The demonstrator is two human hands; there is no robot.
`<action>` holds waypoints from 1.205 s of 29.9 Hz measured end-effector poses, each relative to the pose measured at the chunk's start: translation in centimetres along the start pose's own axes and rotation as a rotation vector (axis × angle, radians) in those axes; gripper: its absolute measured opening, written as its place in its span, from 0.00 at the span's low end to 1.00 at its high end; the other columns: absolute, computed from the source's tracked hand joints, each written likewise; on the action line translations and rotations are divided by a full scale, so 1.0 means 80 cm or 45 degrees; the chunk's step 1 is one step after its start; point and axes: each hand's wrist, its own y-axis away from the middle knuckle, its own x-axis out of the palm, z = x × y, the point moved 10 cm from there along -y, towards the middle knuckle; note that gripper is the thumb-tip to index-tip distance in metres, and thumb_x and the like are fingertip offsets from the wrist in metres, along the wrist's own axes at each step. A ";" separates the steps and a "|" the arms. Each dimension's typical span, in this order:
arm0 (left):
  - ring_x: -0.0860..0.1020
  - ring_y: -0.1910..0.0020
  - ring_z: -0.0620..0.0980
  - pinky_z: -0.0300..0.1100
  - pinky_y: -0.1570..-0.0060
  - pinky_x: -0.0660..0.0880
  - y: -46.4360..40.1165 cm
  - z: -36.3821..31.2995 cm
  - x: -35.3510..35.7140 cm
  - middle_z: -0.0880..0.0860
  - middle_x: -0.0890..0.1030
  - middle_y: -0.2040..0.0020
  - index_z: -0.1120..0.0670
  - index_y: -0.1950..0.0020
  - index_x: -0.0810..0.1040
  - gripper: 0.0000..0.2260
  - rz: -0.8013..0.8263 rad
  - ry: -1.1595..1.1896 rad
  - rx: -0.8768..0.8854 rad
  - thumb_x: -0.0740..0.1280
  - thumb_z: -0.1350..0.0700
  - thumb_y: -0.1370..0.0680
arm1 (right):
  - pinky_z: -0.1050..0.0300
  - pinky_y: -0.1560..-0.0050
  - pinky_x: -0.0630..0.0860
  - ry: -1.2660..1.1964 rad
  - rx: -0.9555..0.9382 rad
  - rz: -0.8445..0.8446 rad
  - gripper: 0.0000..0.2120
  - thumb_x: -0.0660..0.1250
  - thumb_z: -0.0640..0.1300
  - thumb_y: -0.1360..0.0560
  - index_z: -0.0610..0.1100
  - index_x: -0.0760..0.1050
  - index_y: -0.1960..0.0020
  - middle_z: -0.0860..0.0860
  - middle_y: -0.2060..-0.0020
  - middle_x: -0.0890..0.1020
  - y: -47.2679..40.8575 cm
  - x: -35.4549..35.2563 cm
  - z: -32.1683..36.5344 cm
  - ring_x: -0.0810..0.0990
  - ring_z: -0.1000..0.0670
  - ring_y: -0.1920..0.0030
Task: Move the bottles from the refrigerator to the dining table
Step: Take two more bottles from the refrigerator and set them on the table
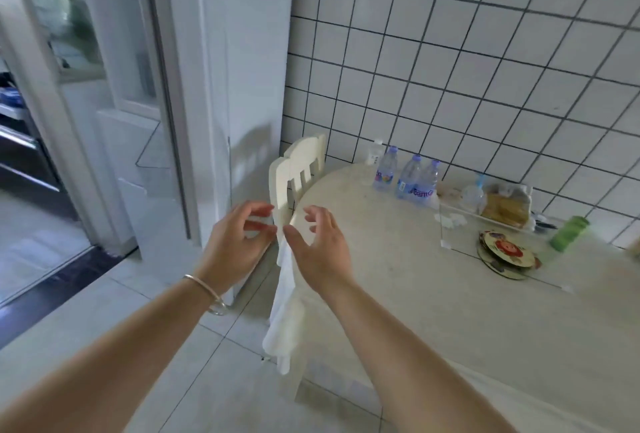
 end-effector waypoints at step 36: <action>0.77 0.58 0.38 0.25 0.66 0.72 -0.399 0.318 -0.516 0.47 0.77 0.49 0.52 0.40 0.73 0.12 -0.204 0.048 -0.029 0.66 0.58 0.23 | 0.53 0.46 0.71 -0.068 -0.229 -0.152 0.18 0.60 0.48 0.24 0.44 0.68 0.36 0.49 0.41 0.75 -0.427 0.468 0.391 0.74 0.48 0.43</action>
